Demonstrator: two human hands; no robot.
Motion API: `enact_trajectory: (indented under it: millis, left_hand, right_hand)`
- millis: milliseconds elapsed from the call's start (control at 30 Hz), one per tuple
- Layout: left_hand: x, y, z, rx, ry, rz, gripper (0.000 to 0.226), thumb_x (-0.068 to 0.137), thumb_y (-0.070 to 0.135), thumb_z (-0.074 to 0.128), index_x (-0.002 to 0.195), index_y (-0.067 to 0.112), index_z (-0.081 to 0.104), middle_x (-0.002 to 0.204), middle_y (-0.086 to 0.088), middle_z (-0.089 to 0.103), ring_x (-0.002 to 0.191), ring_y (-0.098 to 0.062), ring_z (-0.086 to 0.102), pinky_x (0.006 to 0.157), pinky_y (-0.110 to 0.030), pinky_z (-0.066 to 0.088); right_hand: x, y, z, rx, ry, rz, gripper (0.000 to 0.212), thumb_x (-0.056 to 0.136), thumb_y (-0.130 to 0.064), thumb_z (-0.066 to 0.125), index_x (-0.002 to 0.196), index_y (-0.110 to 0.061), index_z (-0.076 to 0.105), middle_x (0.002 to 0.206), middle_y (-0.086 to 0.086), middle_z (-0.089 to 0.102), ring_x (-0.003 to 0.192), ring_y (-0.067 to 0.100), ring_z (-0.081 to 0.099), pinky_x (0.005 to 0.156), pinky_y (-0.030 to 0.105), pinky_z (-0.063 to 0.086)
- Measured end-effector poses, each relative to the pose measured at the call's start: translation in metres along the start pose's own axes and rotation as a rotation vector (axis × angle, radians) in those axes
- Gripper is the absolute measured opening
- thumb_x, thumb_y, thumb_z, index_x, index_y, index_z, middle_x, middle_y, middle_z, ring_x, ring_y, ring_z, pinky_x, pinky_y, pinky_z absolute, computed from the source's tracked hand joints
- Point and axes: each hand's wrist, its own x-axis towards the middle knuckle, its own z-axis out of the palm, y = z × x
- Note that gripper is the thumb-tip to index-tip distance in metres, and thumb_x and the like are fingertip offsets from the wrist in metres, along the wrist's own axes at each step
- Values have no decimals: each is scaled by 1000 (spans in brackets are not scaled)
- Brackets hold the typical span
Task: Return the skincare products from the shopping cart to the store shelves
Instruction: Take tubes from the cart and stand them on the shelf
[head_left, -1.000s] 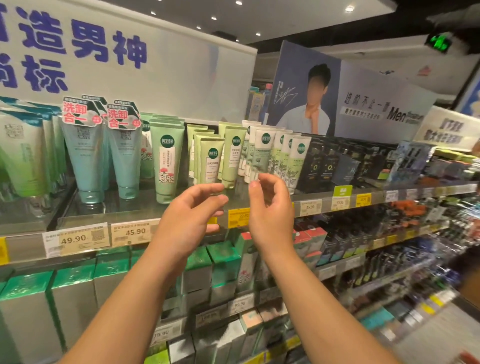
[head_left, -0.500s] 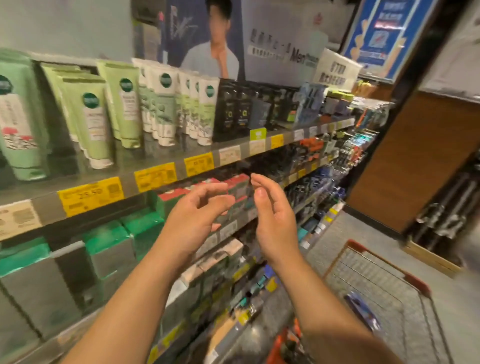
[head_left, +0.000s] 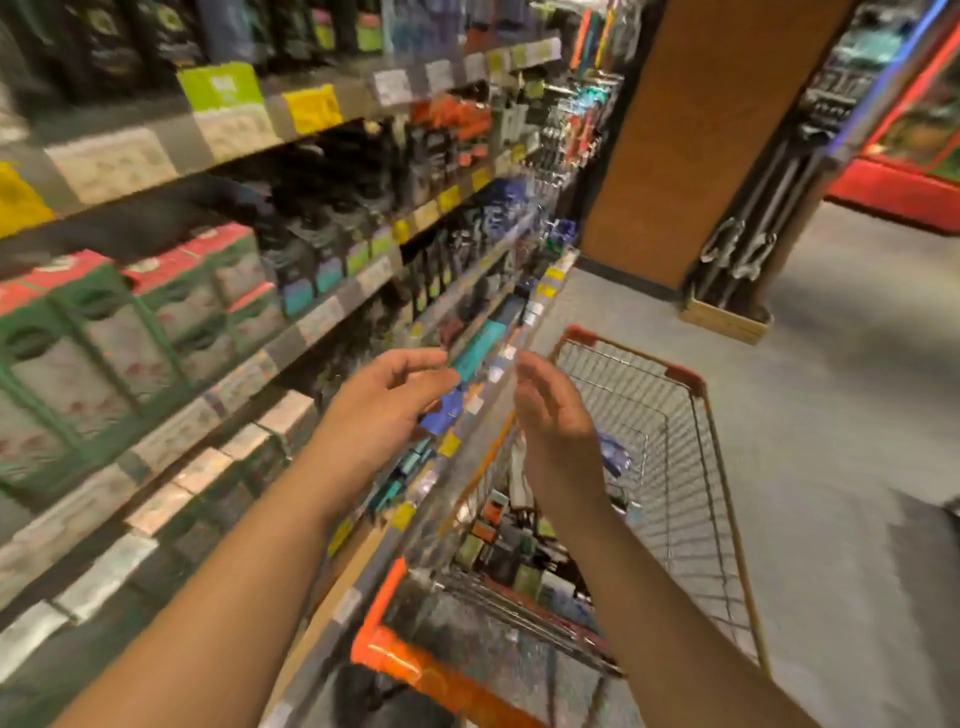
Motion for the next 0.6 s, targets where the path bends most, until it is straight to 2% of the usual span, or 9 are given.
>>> enact_trajectory:
  millis: [67,167,233,333,467,567,600]
  left_hand:
    - [18,-10,31,26,-25,-62,12,96,25,69,107,25,70,97,3,72,86,-13,65,78,-35,51]
    - [42,-23,76,52,-60,-134,7,98,21,65,104,22,69,102,-5,72,86,-17,62,72,-33,50]
    - [53,-32,102,66,-97,-154,7,95,24,70,101,22,69,101,-5,70,85,-18,61,71,-33,49]
    - [68,-48,135,134,-137,-190,23,81,38,72,101,27,70,106,-5,73,89,-17,65,78,-39,52]
    - [89,-75,159,194,-118,-294,12,97,30,66,107,26,71,114,-2,75,92,-18,67,87,-44,55]
    - [104,-95,168,238,-116,-352,16,94,31,69,108,26,73,112,-2,75,90,-18,67,86,-44,55]
    - [110,-103,172,249,-112,-370,20,89,35,71,107,27,73,112,-1,76,90,-17,68,85,-42,55]
  right_hand:
    - [7,27,-28,-5,61,62,37,88,-69,56,125,-67,53,142,-19,59,132,-2,54,108,31,46]
    - [12,65,-70,-10,128,190,35,98,-59,55,130,-69,46,135,-29,55,130,-2,53,100,19,43]
    - [17,90,-97,-2,174,254,36,104,-49,53,135,-64,46,130,-34,54,122,0,56,97,21,45]
    - [28,130,-125,-47,211,318,40,104,-47,53,144,-50,50,143,-22,57,128,-5,52,96,20,42]
    - [40,175,-140,-39,243,418,48,103,-48,54,151,-45,45,147,-13,55,131,6,52,99,27,39]
    - [50,206,-138,-17,229,483,49,104,-45,54,152,-43,43,140,-10,57,127,8,53,90,13,40]
    - [54,221,-135,-17,225,496,49,104,-46,55,151,-42,44,141,-7,58,128,11,54,91,15,43]
